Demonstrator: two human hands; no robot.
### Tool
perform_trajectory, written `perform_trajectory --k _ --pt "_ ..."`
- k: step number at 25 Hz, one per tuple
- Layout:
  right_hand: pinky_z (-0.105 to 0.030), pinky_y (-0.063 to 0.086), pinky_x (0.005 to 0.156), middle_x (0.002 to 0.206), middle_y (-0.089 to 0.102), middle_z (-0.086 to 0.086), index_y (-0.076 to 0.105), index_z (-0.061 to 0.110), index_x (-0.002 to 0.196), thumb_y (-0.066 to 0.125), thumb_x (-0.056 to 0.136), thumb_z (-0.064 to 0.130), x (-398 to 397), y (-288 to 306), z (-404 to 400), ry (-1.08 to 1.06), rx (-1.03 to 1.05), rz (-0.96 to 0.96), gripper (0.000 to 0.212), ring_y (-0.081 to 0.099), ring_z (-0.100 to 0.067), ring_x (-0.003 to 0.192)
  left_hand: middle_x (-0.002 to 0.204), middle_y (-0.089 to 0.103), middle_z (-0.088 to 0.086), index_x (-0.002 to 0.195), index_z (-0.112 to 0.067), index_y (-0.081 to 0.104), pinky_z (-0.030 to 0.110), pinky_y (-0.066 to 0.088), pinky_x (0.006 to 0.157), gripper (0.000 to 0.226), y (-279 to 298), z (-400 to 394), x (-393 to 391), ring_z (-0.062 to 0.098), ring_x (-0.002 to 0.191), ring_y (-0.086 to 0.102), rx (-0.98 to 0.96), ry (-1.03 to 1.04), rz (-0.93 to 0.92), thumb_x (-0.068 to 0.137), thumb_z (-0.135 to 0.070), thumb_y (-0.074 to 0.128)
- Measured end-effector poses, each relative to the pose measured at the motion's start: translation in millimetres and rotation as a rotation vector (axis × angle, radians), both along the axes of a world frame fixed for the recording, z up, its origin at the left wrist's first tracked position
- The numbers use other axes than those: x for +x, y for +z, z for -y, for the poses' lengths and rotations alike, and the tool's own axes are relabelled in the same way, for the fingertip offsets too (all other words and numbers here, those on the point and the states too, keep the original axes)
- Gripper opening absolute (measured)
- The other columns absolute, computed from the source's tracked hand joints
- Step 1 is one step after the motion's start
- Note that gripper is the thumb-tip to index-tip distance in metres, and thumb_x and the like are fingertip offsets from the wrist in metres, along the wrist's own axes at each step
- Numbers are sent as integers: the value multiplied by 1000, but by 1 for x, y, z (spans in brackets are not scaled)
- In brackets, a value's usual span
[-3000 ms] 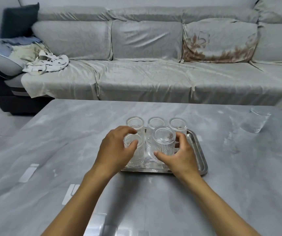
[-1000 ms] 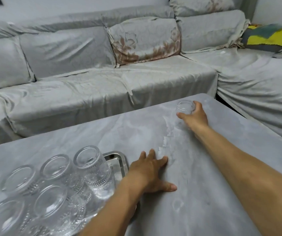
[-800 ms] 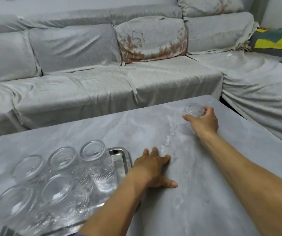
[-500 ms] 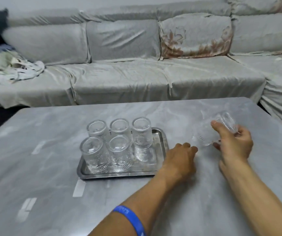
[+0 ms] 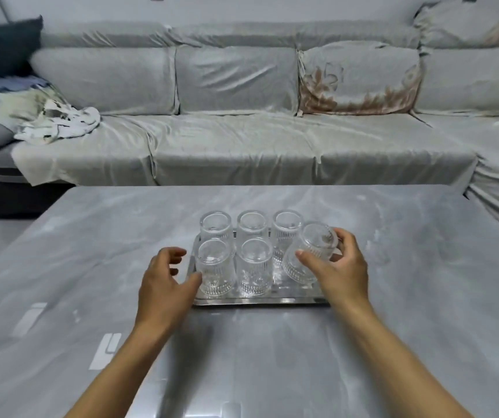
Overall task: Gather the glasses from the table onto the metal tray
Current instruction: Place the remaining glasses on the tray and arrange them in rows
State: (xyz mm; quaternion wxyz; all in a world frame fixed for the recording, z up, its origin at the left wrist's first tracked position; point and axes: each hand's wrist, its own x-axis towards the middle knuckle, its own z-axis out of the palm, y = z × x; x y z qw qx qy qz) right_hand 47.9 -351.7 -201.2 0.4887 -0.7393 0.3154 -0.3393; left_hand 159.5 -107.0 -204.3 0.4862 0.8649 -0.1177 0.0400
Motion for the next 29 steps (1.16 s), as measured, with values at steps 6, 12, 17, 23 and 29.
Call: perform_trajectory --k 6,12,17,23,29 --pt "-40 54 85 106 68 11 54 33 115 85 57 41 18 -14 -9 31 -68 -79 66 66 -15 96 113 66 -1 121 -23 57 44 54 87 51 -25 9 18 16 100 62 -78 -111 -166 74 -15 75" --pt "-38 53 85 99 61 14 53 31 121 85 60 38 20 -24 -11 72 -103 -148 69 63 -17 97 101 70 -2 110 -23 62 46 57 84 41 -33 11 19 15 93 67 -157 -70 -222 74 -11 76" --pt "-35 51 83 102 59 16 49 34 122 85 61 41 18 -24 -8 106 -139 -194 72 59 -13 94 103 70 0 113 -22 63 42 57 83 42 -34 11 20 14 91 67 -189 -73 -261 75 -12 76" --pt "-34 52 89 123 56 7 39 33 137 83 64 8 16 -26 16 315 51 -263 89 60 -15 106 109 68 7 118 -19 60 42 58 78 51 -30 5 30 22 89 69 -132 -132 -331 72 1 71" --pt "-36 46 100 139 54 -4 42 21 142 73 66 -4 21 -33 80 454 -114 -552 86 52 -23 126 132 55 -3 140 -23 43 38 47 98 86 -29 -13 77 19 121 51 324 -412 -270 63 -11 77"
